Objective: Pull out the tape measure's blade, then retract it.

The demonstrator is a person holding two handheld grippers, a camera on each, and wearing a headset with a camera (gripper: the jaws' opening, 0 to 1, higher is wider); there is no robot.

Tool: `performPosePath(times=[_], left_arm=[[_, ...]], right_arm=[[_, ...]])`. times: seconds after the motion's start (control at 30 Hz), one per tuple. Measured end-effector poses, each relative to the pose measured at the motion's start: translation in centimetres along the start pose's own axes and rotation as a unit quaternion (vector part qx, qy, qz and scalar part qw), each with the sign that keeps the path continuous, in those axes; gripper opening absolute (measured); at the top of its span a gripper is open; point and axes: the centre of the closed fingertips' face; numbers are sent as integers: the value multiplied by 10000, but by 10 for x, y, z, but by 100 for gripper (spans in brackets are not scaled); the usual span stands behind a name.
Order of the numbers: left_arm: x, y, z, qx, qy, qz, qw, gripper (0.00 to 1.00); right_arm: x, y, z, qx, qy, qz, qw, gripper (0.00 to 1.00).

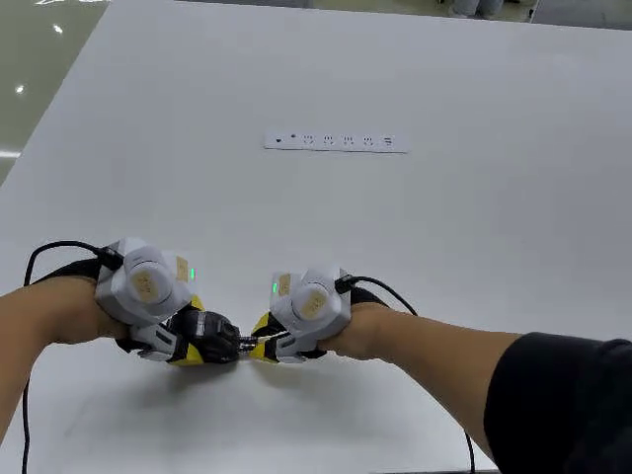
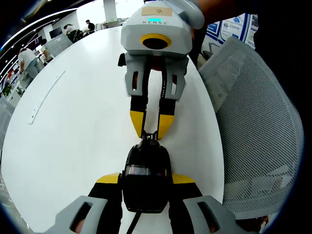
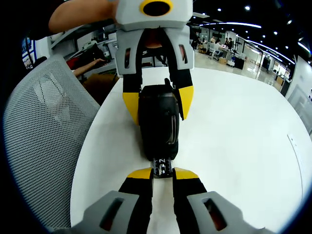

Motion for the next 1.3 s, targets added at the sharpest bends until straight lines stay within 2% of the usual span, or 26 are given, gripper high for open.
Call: performPosePath(times=[0.1,0.2,0.37,0.47,0.53,0.57,0.73,0.97,1.3], left_arm=[[0,0,0,32,-4,2,10000,33],[0,0,0,54,2,-9,10000,33],[1,-1,0,106,20,-85,9999,33],[2,-2,0,124,35,-68,9999,33],[3,-4,1,108,47,-104,9999,33],[4,-4,0,76,28,-161,9998,33],[4,-4,1,170,6,-39,9998,33],[5,-5,1,56,107,-37,9999,33],[5,-4,1,6,84,-38,10000,33]], right_arm=[[0,0,0,31,-7,-113,9999,11],[0,2,1,58,11,-65,10000,12],[5,6,9,81,55,-129,9999,16],[3,6,14,131,-8,-252,9996,12],[2,5,11,158,60,122,9998,11],[-2,4,10,137,71,73,9999,11],[1,2,8,194,55,24,9998,10],[0,0,6,239,0,47,9997,11],[-2,-6,3,364,-39,77,9993,10]])
Point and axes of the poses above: the centre of the closed fingertips' face, and the gripper's own axes: z roughly forward along the fingers, x roughly to its left, y roughly out of its top, and after that the axes turned 15 degrees about -y, right-handed
